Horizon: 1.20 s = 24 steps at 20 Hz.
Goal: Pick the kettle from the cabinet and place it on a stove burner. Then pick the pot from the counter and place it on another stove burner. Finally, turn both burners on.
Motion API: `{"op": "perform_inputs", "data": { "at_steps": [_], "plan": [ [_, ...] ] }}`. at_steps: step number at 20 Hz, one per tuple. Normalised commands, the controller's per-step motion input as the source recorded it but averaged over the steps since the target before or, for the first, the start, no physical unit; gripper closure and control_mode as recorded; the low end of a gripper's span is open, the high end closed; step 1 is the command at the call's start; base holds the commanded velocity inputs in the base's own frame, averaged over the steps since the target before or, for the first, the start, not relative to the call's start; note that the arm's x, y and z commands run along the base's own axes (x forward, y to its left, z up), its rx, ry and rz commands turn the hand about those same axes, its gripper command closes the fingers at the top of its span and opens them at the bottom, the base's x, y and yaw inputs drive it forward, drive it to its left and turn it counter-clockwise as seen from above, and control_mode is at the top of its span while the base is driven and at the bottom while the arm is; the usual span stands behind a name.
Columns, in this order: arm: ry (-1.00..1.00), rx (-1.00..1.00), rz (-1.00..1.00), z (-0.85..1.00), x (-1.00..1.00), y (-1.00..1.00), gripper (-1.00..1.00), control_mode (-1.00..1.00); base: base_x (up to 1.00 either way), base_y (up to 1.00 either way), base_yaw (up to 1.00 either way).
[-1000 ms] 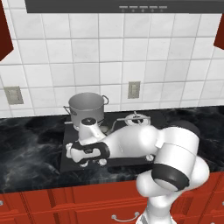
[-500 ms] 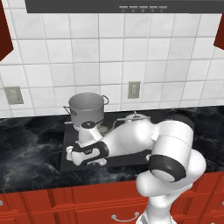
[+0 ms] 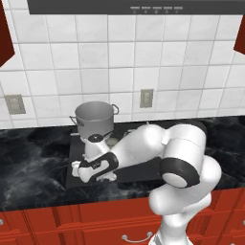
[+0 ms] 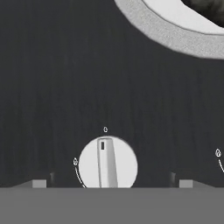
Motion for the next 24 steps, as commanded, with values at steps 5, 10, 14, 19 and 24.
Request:
{"op": "perform_inputs", "data": {
  "at_steps": [5, 10, 14, 19, 24],
  "plan": [
    [0.0, 0.0, 0.0, -0.13, 0.09, 0.2, 1.0, -1.0, 0.0, 0.0, 0.0],
    [0.01, 0.0, 0.0, -0.07, 0.0, 0.03, 1.0, -1.0, 0.0, 0.0, 0.0],
    [-0.04, 0.0, 0.04, -0.05, 0.0, 0.0, 1.0, -1.0, 0.0, 0.0, 0.0],
    [-0.06, 0.0, 0.13, -0.18, -0.01, 0.0, 1.0, -1.0, 0.0, 0.0, 0.0],
    [-0.01, 0.0, 0.19, -0.21, 0.0, 0.01, 1.0, -1.0, 0.0, 0.0, 0.0]
  ]
}}
